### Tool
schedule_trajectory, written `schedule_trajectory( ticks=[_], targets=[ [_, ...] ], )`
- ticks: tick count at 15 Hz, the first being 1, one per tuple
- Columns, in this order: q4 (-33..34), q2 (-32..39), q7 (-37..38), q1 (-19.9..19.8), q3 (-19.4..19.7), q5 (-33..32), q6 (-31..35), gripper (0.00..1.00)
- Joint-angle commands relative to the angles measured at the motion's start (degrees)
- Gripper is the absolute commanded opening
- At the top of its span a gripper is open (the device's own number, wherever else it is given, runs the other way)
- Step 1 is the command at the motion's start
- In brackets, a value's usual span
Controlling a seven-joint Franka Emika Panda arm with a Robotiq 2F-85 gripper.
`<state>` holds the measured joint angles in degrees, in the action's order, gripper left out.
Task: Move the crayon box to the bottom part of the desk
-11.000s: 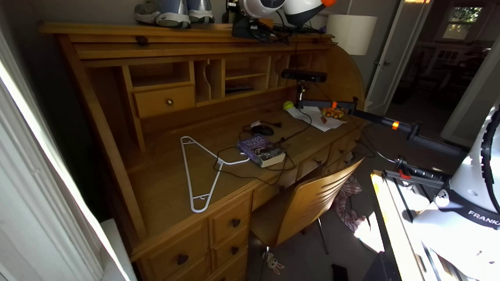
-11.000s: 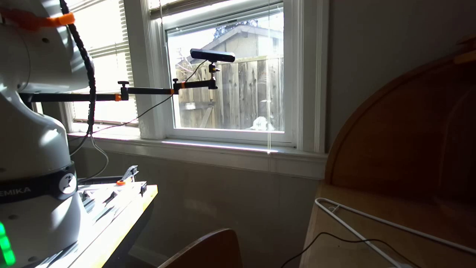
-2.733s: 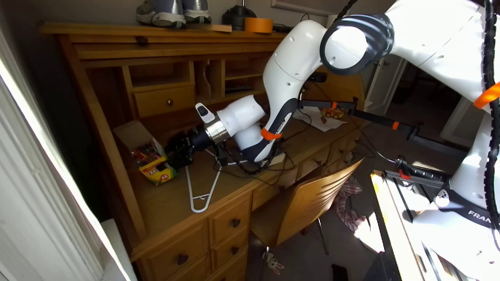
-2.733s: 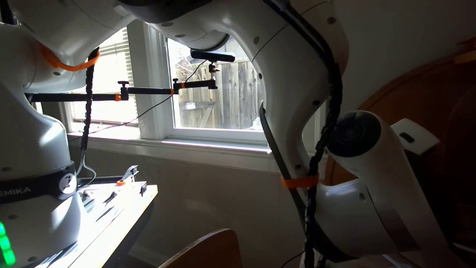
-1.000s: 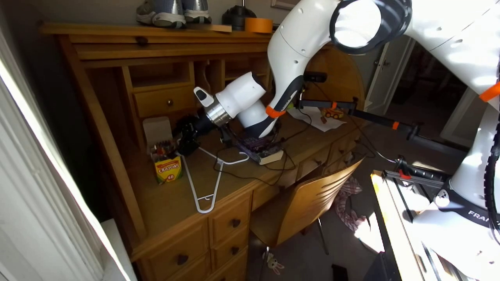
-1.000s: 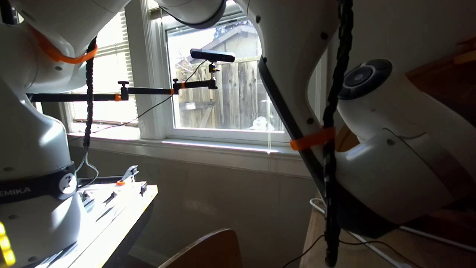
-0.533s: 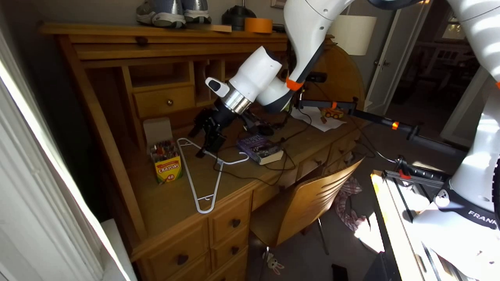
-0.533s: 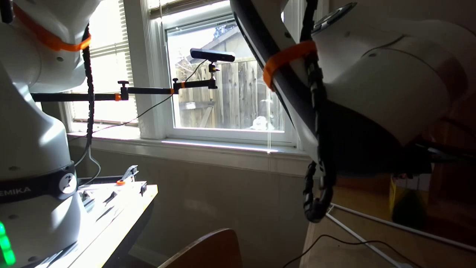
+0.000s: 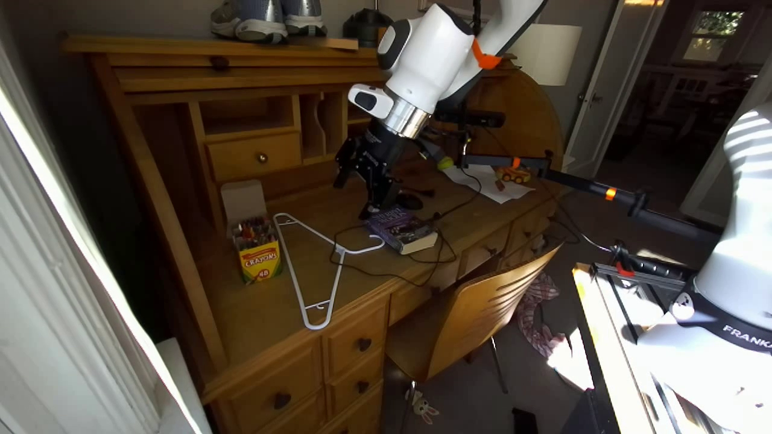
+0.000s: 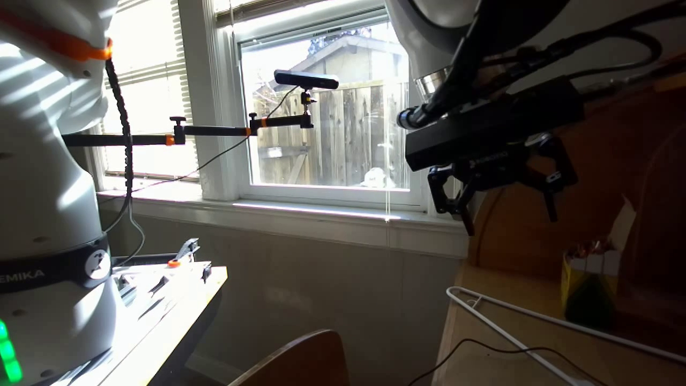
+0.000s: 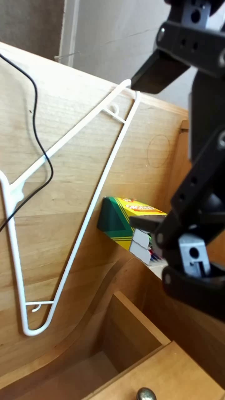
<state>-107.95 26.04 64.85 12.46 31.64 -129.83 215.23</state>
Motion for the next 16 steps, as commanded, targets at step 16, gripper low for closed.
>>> schedule_trajectory(
  ticks=[16],
  targets=[
    [-9.7, -8.4, -7.4, 39.6, 38.7, -14.3, -12.0, 1.0]
  ],
)
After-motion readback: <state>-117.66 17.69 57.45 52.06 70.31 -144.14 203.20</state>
